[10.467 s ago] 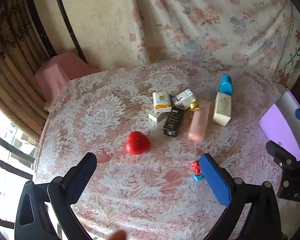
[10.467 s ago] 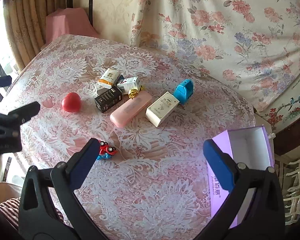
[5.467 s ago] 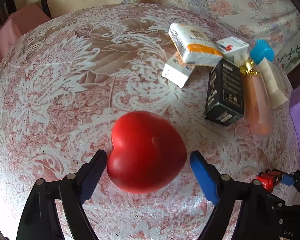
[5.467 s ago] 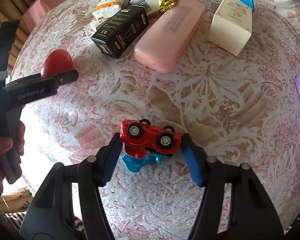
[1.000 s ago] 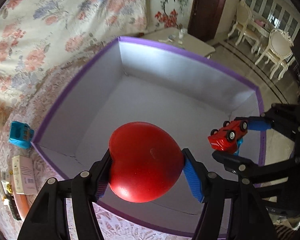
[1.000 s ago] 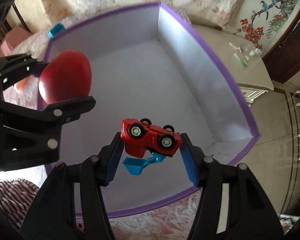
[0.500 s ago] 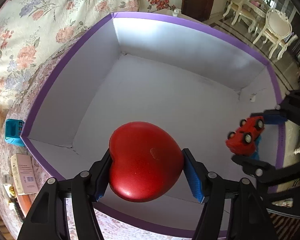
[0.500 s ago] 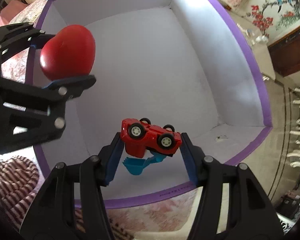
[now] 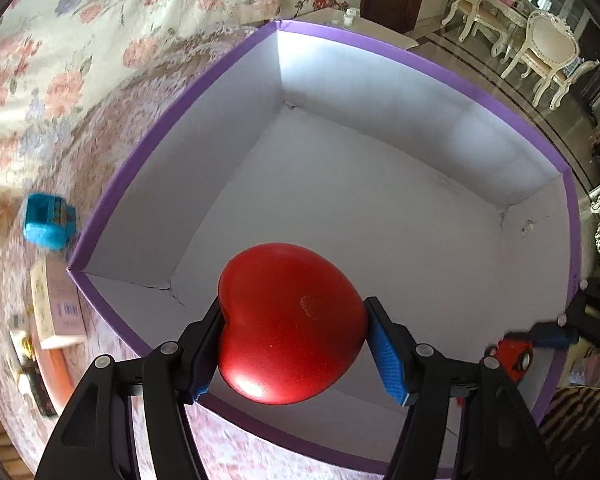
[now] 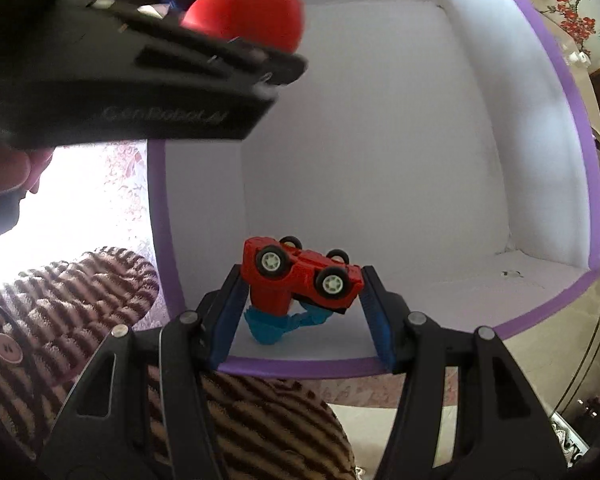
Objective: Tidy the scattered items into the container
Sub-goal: 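Open both grippers to drop the heart and toy car into the box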
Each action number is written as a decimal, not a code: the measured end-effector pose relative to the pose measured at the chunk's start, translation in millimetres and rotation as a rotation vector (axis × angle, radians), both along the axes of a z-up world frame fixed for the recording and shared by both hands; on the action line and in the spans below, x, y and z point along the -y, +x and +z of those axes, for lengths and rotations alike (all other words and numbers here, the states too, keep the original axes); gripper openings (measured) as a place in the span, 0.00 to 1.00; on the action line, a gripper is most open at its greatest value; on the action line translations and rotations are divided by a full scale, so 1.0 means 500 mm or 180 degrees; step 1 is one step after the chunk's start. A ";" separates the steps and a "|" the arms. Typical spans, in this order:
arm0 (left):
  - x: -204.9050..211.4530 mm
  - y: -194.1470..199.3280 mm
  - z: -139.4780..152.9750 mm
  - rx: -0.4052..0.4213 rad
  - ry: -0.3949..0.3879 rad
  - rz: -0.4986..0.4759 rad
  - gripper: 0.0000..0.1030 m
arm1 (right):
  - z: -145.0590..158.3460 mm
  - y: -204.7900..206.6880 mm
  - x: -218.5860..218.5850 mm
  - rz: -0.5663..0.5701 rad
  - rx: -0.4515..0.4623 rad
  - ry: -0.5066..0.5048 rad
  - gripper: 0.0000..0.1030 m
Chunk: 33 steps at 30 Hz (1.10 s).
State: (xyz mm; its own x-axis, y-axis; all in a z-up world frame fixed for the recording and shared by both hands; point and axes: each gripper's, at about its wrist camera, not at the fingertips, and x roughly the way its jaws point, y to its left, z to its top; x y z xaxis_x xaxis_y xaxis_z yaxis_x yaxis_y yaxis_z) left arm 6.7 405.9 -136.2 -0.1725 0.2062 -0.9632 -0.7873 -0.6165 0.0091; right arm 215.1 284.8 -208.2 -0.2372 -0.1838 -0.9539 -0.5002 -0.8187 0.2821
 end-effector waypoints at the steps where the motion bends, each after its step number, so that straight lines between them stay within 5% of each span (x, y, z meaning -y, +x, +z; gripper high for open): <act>1: 0.007 0.006 0.003 0.0058 0.0041 0.0027 0.64 | 0.002 0.010 -0.009 -0.0060 0.0006 0.0029 0.58; 13: -0.057 0.132 0.012 0.0388 0.0182 -0.0309 0.64 | -0.016 0.105 -0.135 -0.0265 0.0209 0.0620 0.58; 26: -0.104 0.177 -0.003 0.0497 -0.0112 -0.0508 0.76 | 0.010 0.125 -0.154 -0.0250 0.0051 0.0596 0.61; 33: -0.105 0.174 0.014 0.0452 -0.0109 -0.0419 0.78 | 0.001 0.066 -0.132 -0.0300 -0.0075 0.0542 0.62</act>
